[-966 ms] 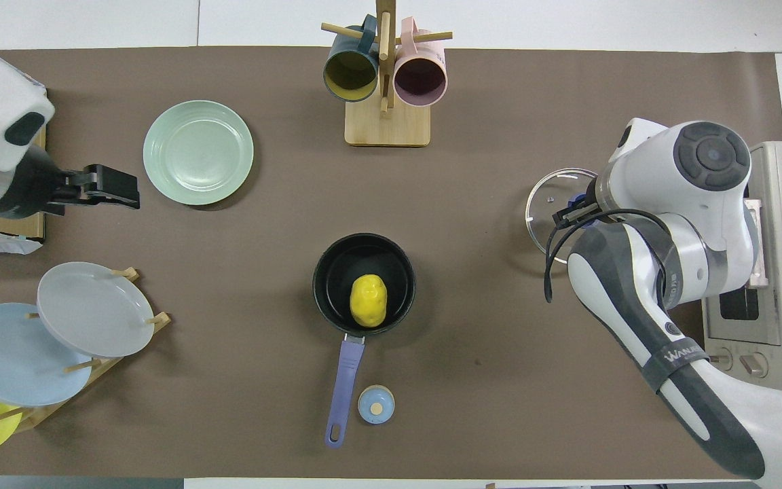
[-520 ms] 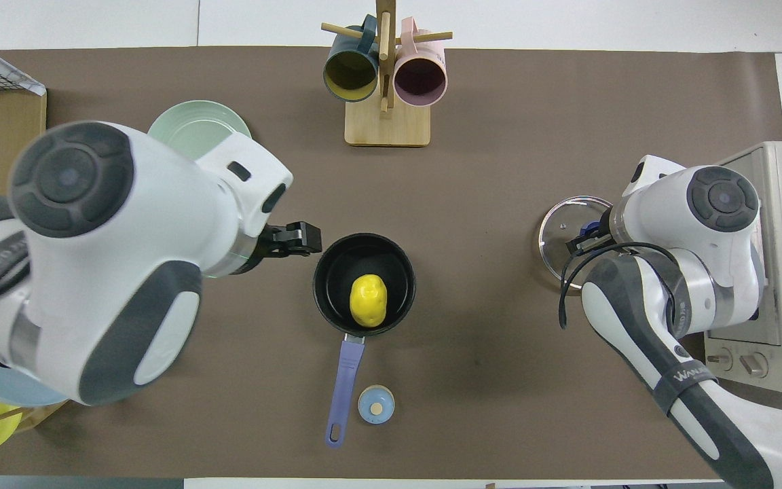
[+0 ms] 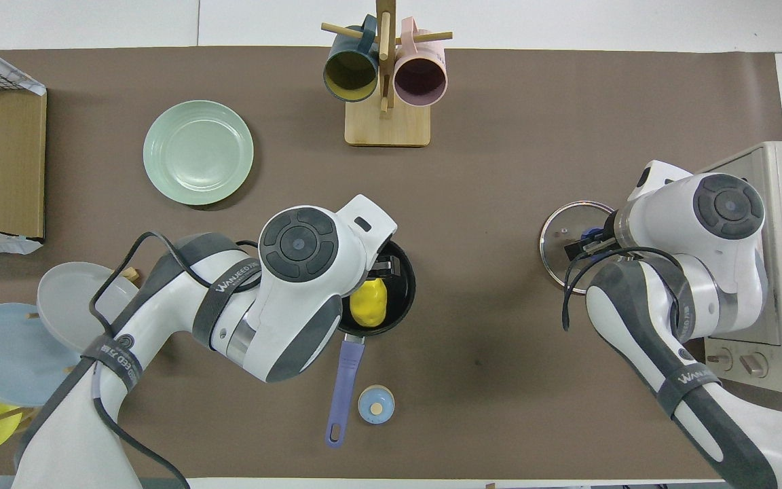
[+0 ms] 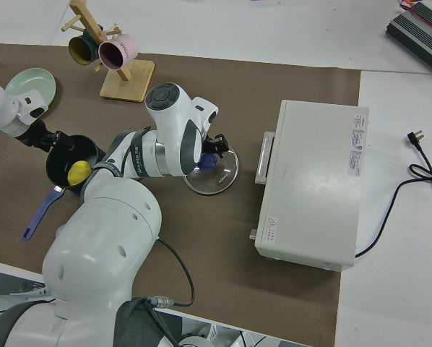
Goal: Transfer potato from pot to plate
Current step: 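Lower the left gripper into the pot while the right gripper places the lid, then close the left gripper on the yellow potato in the saucepan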
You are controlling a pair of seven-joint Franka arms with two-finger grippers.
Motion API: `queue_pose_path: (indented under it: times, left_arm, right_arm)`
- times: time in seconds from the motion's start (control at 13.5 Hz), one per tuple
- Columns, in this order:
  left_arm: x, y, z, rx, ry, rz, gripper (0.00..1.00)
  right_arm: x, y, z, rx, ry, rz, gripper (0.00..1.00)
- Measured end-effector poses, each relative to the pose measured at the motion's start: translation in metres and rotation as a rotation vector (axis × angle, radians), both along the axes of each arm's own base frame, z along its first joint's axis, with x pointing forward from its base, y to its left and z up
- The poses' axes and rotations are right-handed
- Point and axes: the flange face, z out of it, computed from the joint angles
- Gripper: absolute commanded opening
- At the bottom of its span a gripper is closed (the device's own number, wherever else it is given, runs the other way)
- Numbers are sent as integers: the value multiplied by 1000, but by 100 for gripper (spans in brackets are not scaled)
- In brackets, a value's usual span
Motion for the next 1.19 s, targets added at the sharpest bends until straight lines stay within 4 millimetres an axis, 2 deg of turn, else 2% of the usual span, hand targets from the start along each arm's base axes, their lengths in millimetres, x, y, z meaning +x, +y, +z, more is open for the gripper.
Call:
queue_pose_path:
  times: [0.15,0.22,0.37,0.52,0.67,0.89,1.04,1.11,1.19]
  left_arm:
    - [-1,0,-13,4,4,-2,100]
    - [-2,1,-15,5,5,-2,100]
    - [-4,-2,-24,1,2,2,100]
    - [-7,-6,-41,3,8,6,100]
    - [-6,-7,-56,-1,29,22,100]
    - [-6,-6,-58,-2,36,28,100]
    - [-8,-6,-62,3,41,27,100]
    - [-8,-6,-62,3,42,26,97]
    - [-8,-6,-62,3,42,25,86]
  right_arm:
    - [6,3,18,-4,14,-9,100]
    - [11,4,37,-10,33,-15,100]
    - [22,3,94,-21,58,-31,100]
    - [22,-2,156,-26,54,-48,100]
    - [1,-12,208,-31,52,-71,100]
    - [-22,-22,226,-40,106,-117,100]
    - [-26,-32,232,-40,107,-148,100]
    - [-26,-32,233,-40,103,-162,100]
    - [-25,-32,234,-39,102,-181,100]
